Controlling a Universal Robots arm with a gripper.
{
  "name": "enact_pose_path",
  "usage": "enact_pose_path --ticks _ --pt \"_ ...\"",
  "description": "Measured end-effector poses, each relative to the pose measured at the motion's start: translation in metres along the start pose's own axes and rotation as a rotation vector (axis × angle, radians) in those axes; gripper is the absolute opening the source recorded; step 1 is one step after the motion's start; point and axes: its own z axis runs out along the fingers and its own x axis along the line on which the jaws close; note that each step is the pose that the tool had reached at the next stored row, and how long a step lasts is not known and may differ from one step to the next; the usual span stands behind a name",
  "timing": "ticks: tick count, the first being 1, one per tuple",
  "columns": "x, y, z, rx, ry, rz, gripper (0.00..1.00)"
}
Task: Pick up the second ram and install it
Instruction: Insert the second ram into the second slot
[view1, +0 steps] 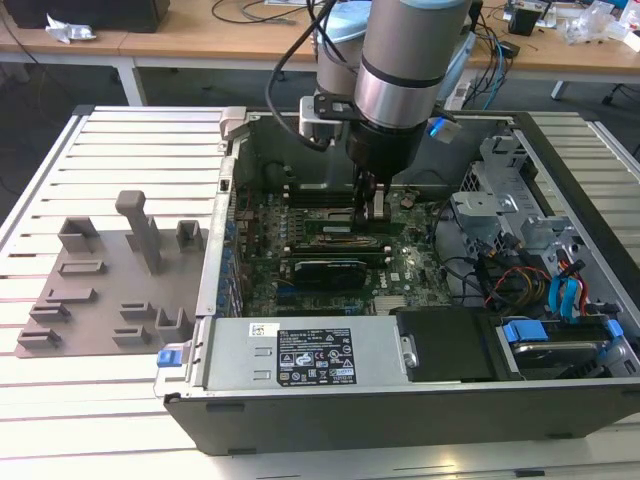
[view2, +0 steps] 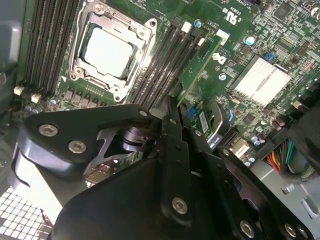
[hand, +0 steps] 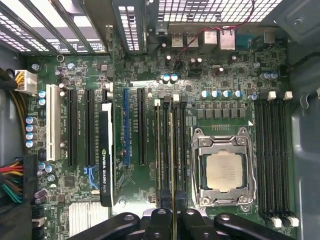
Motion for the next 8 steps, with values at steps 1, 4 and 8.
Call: enact_pose_path --ticks 1,4,8 --pt "0.0000 0.0000 0.0007 0.0000 -0.0001 0.000 0.13" --pt "0.0000 0.0011 0.0043 0.0000 -0.0019 0.000 0.13" --pt "-0.0043 0.0080 0.0179 -0.0001 -0.0039 0.000 0.13"
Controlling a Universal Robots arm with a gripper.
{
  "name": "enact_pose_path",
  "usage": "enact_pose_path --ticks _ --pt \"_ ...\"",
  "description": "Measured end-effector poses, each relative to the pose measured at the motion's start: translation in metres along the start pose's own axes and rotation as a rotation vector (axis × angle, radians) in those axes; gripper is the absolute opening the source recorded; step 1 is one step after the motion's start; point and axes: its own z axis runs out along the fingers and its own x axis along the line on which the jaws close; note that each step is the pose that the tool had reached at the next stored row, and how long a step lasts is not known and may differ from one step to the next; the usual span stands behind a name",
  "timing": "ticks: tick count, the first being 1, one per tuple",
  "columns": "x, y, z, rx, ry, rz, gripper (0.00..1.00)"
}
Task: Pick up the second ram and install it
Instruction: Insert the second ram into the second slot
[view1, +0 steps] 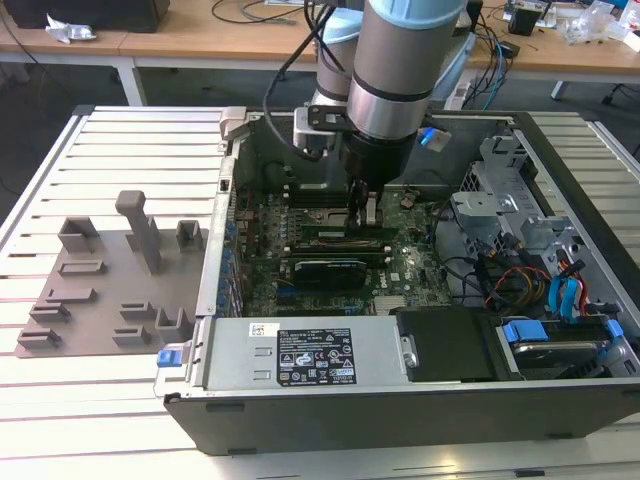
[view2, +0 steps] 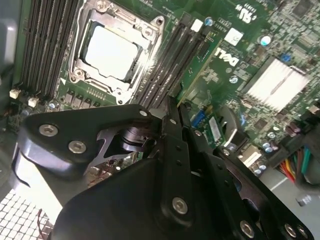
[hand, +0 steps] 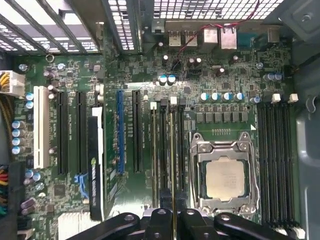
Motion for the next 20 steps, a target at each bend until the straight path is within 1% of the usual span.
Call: enact_pose_path --ticks 1,5,8,12,14,20 --pt "-0.0011 0.0015 0.0029 0.0000 0.0000 0.000 0.13" --pt "-0.0040 0.0035 0.0102 0.0004 -0.0005 0.010 0.13" --pt "-0.0038 0.0035 0.0175 0.0005 -0.0006 0.011 0.13" --pt "-0.0035 0.0043 0.0238 0.0006 -0.0006 0.011 0.13" --pt "-0.0034 0.0051 0.0252 0.0005 -0.0005 0.011 0.13" --pt "-0.0043 0.0051 0.0258 -0.0002 0.0003 -0.002 0.13"
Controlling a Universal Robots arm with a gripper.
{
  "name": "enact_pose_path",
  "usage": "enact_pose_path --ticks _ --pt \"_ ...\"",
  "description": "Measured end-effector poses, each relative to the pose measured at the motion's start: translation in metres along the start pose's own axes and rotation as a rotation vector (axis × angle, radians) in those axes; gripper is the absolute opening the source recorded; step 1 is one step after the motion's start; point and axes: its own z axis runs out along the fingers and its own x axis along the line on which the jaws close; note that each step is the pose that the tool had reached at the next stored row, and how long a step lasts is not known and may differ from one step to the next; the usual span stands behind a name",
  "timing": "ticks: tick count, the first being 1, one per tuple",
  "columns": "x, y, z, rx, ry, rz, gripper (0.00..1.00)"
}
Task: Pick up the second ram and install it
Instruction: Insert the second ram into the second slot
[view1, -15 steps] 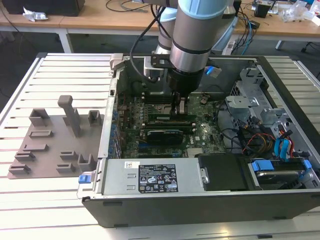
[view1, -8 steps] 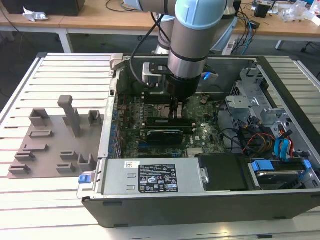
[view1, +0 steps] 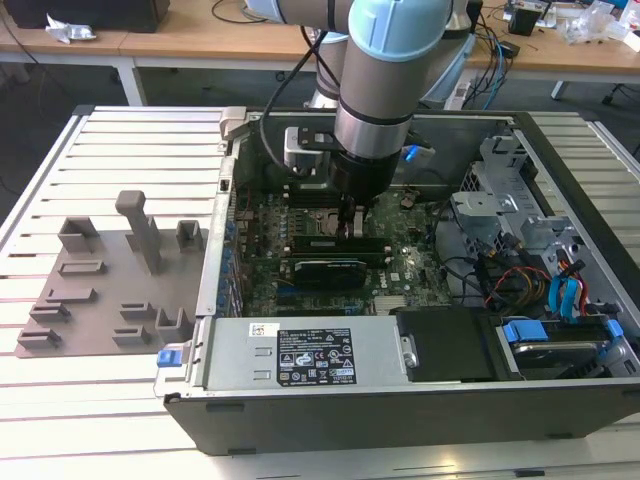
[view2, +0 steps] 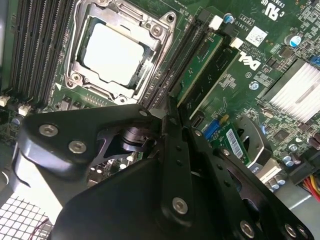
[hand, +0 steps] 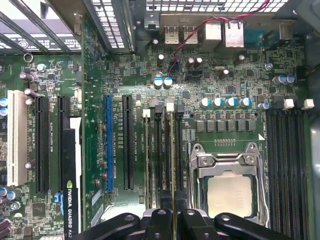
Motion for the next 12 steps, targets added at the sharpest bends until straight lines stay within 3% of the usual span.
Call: enact_pose_path --ticks 12 --pt "0.0001 -0.0002 0.0029 0.0001 -0.0002 0.000 0.13"
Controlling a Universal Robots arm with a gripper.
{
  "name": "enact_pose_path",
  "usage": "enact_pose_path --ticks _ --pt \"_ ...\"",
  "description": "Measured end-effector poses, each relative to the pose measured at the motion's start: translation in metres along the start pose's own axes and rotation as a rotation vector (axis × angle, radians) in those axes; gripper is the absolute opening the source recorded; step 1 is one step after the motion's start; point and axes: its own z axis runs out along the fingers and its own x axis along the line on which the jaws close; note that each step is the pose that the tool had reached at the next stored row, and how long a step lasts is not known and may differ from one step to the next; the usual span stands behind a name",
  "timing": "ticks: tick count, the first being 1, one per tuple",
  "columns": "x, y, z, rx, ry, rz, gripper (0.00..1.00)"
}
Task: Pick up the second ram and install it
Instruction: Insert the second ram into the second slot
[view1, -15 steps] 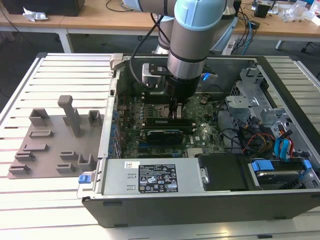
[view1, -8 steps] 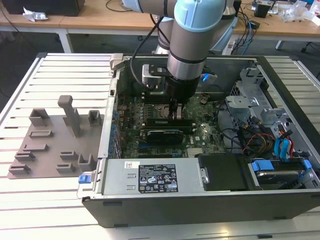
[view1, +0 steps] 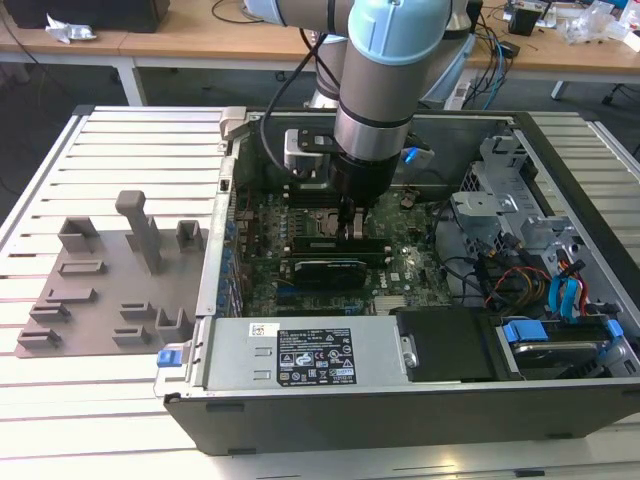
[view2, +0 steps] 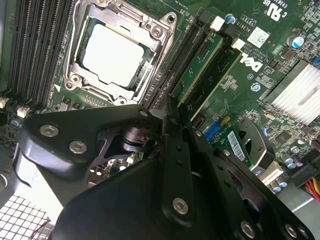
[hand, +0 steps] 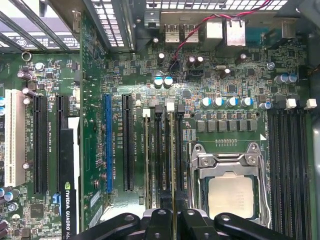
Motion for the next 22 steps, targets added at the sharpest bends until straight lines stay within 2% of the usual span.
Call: enact_pose_path --ticks 10,13,16,20,21,22 --pt "-0.0002 -0.0001 0.0021 0.0008 -0.0010 0.020 0.13" --pt "-0.0002 -0.0001 0.0026 0.0000 -0.0002 -0.001 0.13" --pt "-0.0001 -0.0003 0.0062 -0.0001 0.0001 -0.001 0.13" --pt "-0.0001 -0.0004 0.0072 -0.0001 0.0001 -0.001 0.13" --pt "-0.0001 -0.0004 0.0074 0.0000 -0.0001 -0.001 0.15" --pt "-0.0001 -0.0004 0.0072 -0.0001 0.0001 -0.001 0.21"
